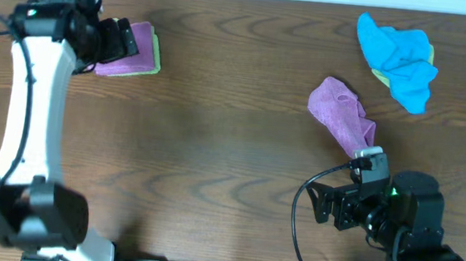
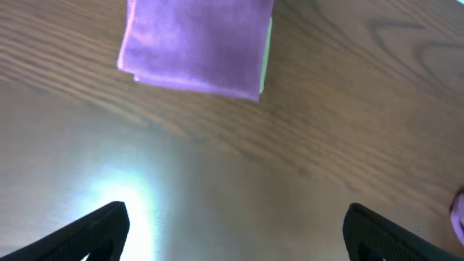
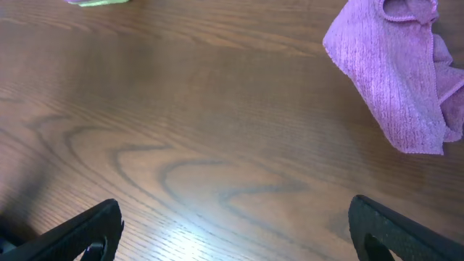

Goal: Fold the cloth
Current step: 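Open the left gripper and pull it back from the stacked towels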

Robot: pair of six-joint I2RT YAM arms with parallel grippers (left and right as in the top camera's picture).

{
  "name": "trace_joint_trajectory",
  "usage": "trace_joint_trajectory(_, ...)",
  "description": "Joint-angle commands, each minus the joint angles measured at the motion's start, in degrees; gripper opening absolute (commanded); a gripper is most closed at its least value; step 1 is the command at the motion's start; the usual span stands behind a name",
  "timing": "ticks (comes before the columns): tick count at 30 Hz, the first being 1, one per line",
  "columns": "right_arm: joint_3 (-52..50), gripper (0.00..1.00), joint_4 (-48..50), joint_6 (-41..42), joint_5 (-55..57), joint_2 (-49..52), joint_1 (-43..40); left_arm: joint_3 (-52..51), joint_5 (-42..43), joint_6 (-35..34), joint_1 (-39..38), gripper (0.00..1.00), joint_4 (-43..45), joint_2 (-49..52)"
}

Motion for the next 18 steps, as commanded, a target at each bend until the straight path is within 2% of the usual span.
trace_joint_trajectory(1,-0.22,0.99,-0.11,0.50,-0.22,-0.17,-0.39,0.81,-0.87,3.63,-0.17,0.95,-1.75,-3.52)
trace_joint_trajectory(5,-0.22,0.99,-0.11,0.50,-0.22,-0.17,-0.39,0.02,-1.73,4.74,-0.17,0.95,-2.86,-7.69)
trace_joint_trajectory(9,-0.22,0.99,-0.11,0.50,-0.22,-0.17,-0.39,-5.01,-2.97,4.72,-0.17,0.95,-0.76,-13.27)
trace_joint_trajectory(18,-0.22,0.99,-0.11,0.50,-0.22,-0.17,-0.39,-29.40,-3.15,5.84,-0.20,0.95,10.08,-32.68)
